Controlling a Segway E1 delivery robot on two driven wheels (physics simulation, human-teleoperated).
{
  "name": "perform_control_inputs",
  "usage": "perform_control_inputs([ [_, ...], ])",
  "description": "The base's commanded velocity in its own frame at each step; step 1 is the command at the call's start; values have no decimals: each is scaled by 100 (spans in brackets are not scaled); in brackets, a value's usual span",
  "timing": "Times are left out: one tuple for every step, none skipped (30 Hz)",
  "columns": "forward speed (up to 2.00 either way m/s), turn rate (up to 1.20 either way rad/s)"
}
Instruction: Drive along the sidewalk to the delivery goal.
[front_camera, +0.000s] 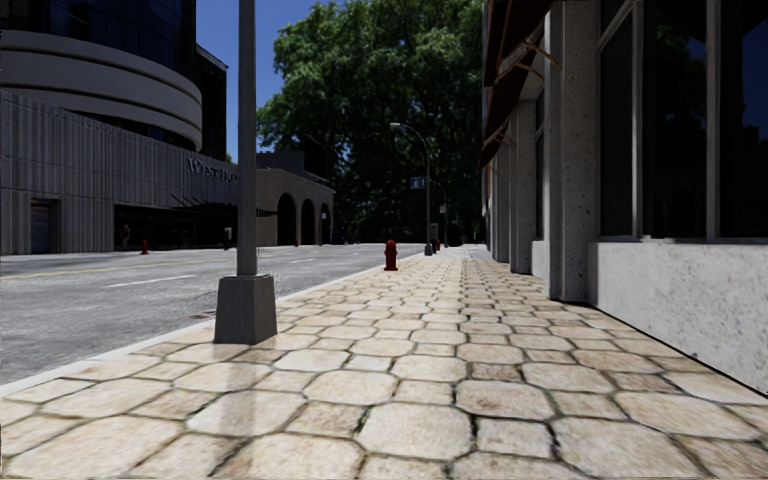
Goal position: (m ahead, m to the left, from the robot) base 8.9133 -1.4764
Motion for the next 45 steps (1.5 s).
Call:
perform_control_inputs([
  [197, -52],
  [197, -52],
  [197, -52],
  [197, -43],
  [197, 0],
  [197, 0],
  [196, 0],
  [196, 0],
  [196, 0],
  [196, 0],
  [196, 0],
  [196, 0],
  [196, 0],
  [196, 0],
  [196, -9],
  [196, -22],
  [196, -28],
  [196, -28],
  [196, -32],
  [196, -34],
  [195, -37],
  [195, -40],
  [195, -41],
  [195, -41],
  [195, -41],
  [195, -41],
  [195, -41],
  [195, -37],
  [195, -20],
  [195, -2],
  [195, -2],
  [195, 0],
  [195, 0],
  [195, 0],
  [195, 0],
  [195, 0],
  [195, 0],
  [195, 0],
  [195, 0],
  [195, 0],
  [195, 0],
  [195, 0],
  [195, 0],
  [195, 0],
  [195, 0],
])
